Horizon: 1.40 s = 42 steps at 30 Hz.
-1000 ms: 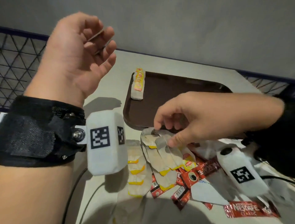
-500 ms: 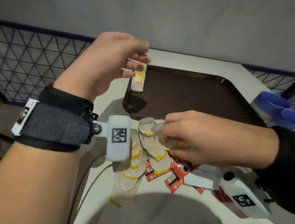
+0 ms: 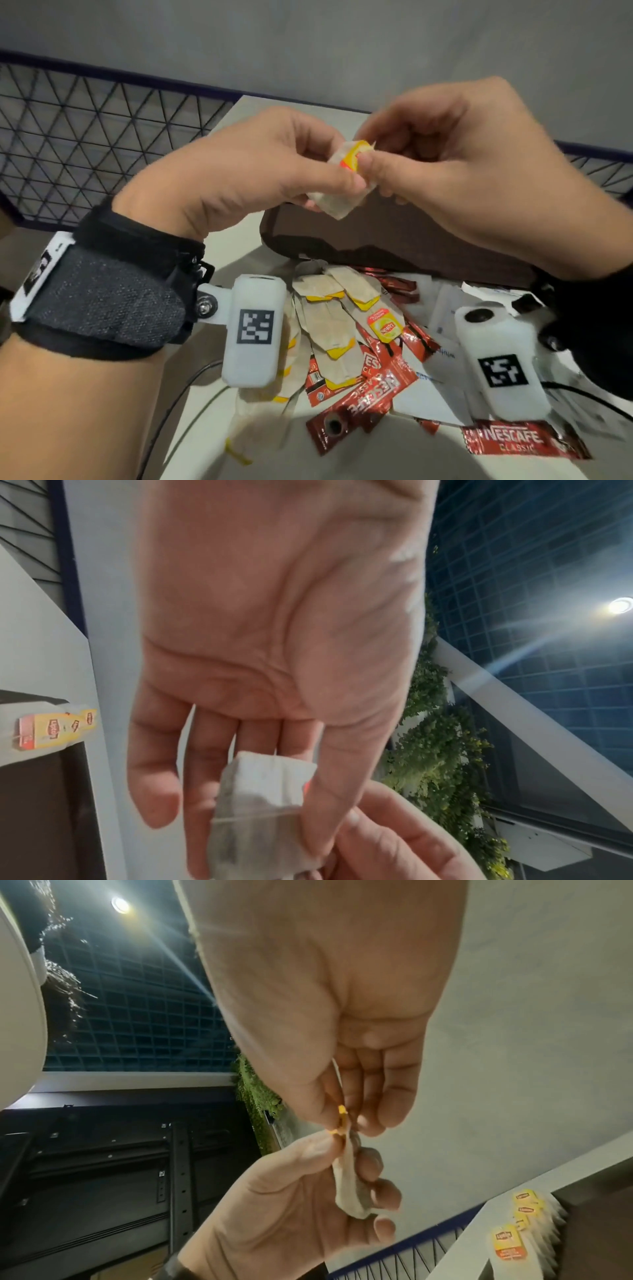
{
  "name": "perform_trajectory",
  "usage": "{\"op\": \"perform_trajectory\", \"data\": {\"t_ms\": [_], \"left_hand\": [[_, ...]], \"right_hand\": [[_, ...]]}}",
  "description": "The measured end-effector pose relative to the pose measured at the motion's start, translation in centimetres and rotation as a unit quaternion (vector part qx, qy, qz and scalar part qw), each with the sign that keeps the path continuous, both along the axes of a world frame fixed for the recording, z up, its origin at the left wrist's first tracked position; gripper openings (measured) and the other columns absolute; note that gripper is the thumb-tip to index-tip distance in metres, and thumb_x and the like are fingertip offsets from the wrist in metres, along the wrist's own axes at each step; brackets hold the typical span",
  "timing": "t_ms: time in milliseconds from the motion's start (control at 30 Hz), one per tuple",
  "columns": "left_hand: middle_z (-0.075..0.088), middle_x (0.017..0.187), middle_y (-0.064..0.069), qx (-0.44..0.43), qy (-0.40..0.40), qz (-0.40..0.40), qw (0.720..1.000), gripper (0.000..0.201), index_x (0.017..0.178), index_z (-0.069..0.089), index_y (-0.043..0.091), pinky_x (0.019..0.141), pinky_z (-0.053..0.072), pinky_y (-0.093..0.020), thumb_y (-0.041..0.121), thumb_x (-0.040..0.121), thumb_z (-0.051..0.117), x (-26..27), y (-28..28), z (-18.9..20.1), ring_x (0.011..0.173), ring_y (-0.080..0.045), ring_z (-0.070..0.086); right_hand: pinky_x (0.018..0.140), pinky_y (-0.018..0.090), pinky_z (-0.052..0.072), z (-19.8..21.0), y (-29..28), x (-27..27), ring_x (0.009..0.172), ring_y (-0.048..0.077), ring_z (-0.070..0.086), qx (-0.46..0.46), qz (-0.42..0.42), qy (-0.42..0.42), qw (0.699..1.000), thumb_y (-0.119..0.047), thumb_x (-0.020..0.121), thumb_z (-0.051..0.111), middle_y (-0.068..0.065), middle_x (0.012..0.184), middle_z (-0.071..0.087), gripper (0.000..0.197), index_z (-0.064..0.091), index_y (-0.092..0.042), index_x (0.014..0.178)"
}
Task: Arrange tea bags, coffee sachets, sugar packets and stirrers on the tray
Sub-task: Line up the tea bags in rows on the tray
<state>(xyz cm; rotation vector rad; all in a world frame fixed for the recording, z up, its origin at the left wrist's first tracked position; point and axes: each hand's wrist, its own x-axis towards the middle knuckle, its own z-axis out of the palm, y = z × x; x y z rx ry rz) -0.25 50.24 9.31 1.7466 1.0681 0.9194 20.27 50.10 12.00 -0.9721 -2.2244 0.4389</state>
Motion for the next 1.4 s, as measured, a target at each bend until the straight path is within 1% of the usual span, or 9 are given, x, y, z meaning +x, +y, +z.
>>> {"op": "perform_trajectory", "data": {"t_ms": [100,167,233,333,467,733,1033,1233,1400], "left_hand": [[0.077,0.100,-0.021,0.012,-0.019,0.045,0.999,0.017,0.093,0.077,0.006,0.089,0.053,-0.049,0.018,0.083,0.082,-0.5,0.1,0.3,0.088,-0.035,0.070],[0.079,0.097,-0.013,0.017,-0.047,0.082,0.995,0.017,0.096,0.077,0.007,0.085,0.054,-0.042,0.018,0.083,0.080,-1.0,0.3,0.3,0.084,-0.023,0.072],[0.079,0.090,-0.005,0.023,-0.072,0.109,0.991,0.018,0.094,0.075,0.008,0.080,0.055,-0.034,0.022,0.082,0.079,-1.4,0.5,0.3,0.081,-0.015,0.074],[0.079,0.091,-0.003,0.027,-0.098,0.126,0.987,0.008,0.089,0.074,0.016,0.076,0.056,-0.029,0.022,0.086,0.078,-1.6,0.5,0.6,0.084,-0.016,0.075],[0.080,0.093,-0.002,0.028,-0.112,0.133,0.984,0.004,0.089,0.075,0.020,0.076,0.055,-0.030,0.023,0.088,0.077,-1.6,0.5,0.7,0.085,-0.016,0.075],[0.078,0.092,-0.001,0.017,-0.125,0.136,0.983,0.006,0.092,0.076,0.018,0.075,0.055,-0.030,0.022,0.089,0.078,-1.7,0.7,0.6,0.085,-0.015,0.073],[0.081,0.095,-0.004,-0.003,-0.135,0.141,0.981,0.010,0.097,0.076,0.014,0.081,0.061,-0.035,0.022,0.091,0.076,-1.6,1.0,0.3,0.086,-0.014,0.076],[0.078,0.083,0.003,-0.034,-0.162,0.121,0.979,0.006,0.095,0.073,0.012,0.066,0.060,-0.028,0.017,0.094,0.072,-1.1,1.1,0.0,0.073,-0.009,0.073],[0.075,0.083,-0.004,-0.096,-0.217,0.075,0.969,0.010,0.098,0.075,0.010,0.054,0.056,-0.020,0.016,0.096,0.067,-0.7,0.7,0.3,0.068,-0.009,0.069]], "right_hand": [[0.067,0.048,0.058,-0.3,0.1,0.4,0.070,0.019,0.069,0.006,-0.012,0.009,1.000,-0.042,0.085,0.072,-0.002,0.082,0.071,0.028,0.071,-0.023,0.105],[0.070,0.042,0.056,-0.8,-0.2,1.1,0.071,0.014,0.066,-0.016,0.009,-0.028,0.999,-0.036,0.083,0.079,-0.002,0.081,0.070,0.021,0.072,-0.022,0.097],[0.070,0.035,0.053,-1.8,-0.6,1.5,0.075,0.008,0.064,-0.051,0.046,-0.137,0.988,-0.034,0.080,0.082,-0.006,0.083,0.067,0.019,0.073,-0.024,0.094],[0.081,0.030,0.052,-3.4,-1.0,1.6,0.094,0.001,0.059,-0.043,0.084,-0.337,0.937,-0.050,0.078,0.077,-0.016,0.100,0.060,0.031,0.070,-0.035,0.104],[0.088,0.024,0.049,-4.4,-1.3,1.6,0.100,-0.005,0.051,-0.046,0.091,-0.393,0.914,-0.045,0.085,0.076,-0.022,0.106,0.054,0.028,0.065,-0.039,0.110],[0.082,0.028,0.053,-4.7,-1.8,1.5,0.096,0.002,0.059,-0.022,0.099,-0.365,0.925,-0.037,0.097,0.059,-0.017,0.102,0.060,0.018,0.070,-0.035,0.111],[0.070,0.029,0.052,-2.3,-1.0,1.6,0.089,0.006,0.063,0.079,0.069,-0.198,0.975,-0.022,0.095,0.059,-0.015,0.097,0.062,0.018,0.073,-0.027,0.106],[0.077,0.040,0.054,1.3,0.1,0.3,0.089,0.014,0.069,0.059,0.076,-0.080,0.992,-0.018,0.097,0.066,-0.008,0.094,0.071,0.014,0.075,-0.023,0.106],[0.080,0.049,0.055,2.0,1.4,-1.5,0.081,0.024,0.070,-0.007,0.079,-0.009,0.997,-0.013,0.094,0.071,0.004,0.087,0.072,0.024,0.069,-0.021,0.117]]}}
